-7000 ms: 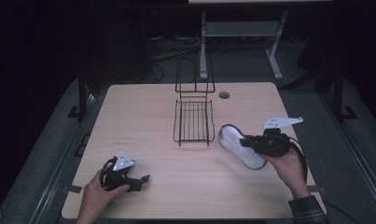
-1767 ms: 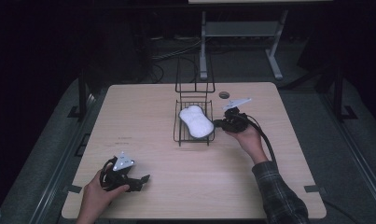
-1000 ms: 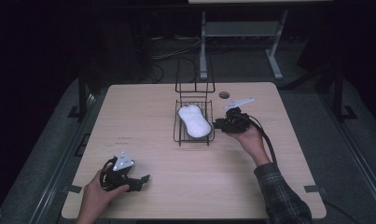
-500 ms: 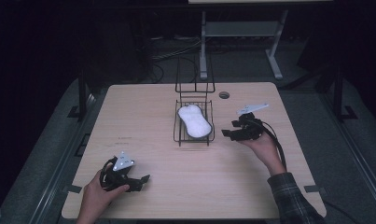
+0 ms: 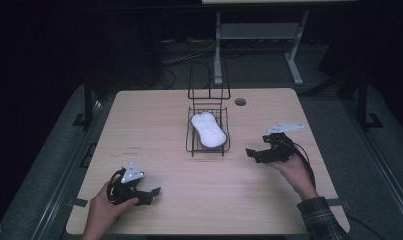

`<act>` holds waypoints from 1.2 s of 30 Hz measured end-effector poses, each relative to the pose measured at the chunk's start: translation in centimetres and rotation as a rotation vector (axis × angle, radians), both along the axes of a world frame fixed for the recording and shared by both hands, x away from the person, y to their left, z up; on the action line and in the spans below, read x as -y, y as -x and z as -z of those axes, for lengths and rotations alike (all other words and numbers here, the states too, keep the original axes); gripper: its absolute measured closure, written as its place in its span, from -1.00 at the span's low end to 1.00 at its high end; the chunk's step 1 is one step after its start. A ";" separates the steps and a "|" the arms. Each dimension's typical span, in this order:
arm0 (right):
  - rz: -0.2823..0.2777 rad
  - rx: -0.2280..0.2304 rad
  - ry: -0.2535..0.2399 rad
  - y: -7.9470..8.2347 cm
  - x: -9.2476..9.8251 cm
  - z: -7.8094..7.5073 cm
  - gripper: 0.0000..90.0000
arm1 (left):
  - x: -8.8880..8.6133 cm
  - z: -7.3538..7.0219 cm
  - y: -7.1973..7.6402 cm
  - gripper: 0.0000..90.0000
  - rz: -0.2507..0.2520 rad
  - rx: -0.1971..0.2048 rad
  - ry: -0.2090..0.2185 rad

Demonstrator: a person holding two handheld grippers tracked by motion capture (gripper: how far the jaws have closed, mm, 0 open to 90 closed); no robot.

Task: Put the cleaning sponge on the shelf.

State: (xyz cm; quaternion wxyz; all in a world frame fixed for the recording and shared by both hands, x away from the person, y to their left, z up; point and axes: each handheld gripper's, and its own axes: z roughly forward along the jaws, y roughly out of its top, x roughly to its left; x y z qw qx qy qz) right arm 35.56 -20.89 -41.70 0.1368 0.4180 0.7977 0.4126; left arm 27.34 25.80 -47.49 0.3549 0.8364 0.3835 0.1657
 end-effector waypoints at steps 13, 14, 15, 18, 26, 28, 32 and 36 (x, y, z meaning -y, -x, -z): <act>0.060 -0.007 0.012 4.3 3.1 1.9 -0.86 | 0.0 0.0 0.0 -0.72 -0.001 -0.001 0.001; 0.060 -0.007 0.012 4.3 3.1 1.9 -0.86 | 0.0 0.0 0.0 -0.72 -0.001 -0.001 0.001; 0.065 -0.010 0.014 4.7 3.2 2.0 -0.86 | 0.0 0.0 0.0 -0.72 -0.002 -0.001 0.002; 0.073 -0.002 0.028 5.5 3.6 2.5 -0.86 | 0.0 0.0 0.0 -0.72 0.002 -0.001 -0.004; 0.084 -0.019 0.068 7.2 4.3 4.0 -0.90 | 0.0 0.0 0.0 -0.72 -0.002 0.002 0.002; 0.084 -0.036 0.076 7.7 4.5 4.4 -0.91 | 0.0 0.0 0.0 -0.72 -0.002 0.003 0.002; 0.088 -0.045 0.098 8.7 5.0 5.2 -0.93 | 0.0 0.0 0.0 -0.72 -0.003 0.003 0.001; 0.101 -0.047 0.114 9.2 5.1 5.6 -0.93 | 0.0 0.0 0.0 -0.72 -0.003 0.003 0.001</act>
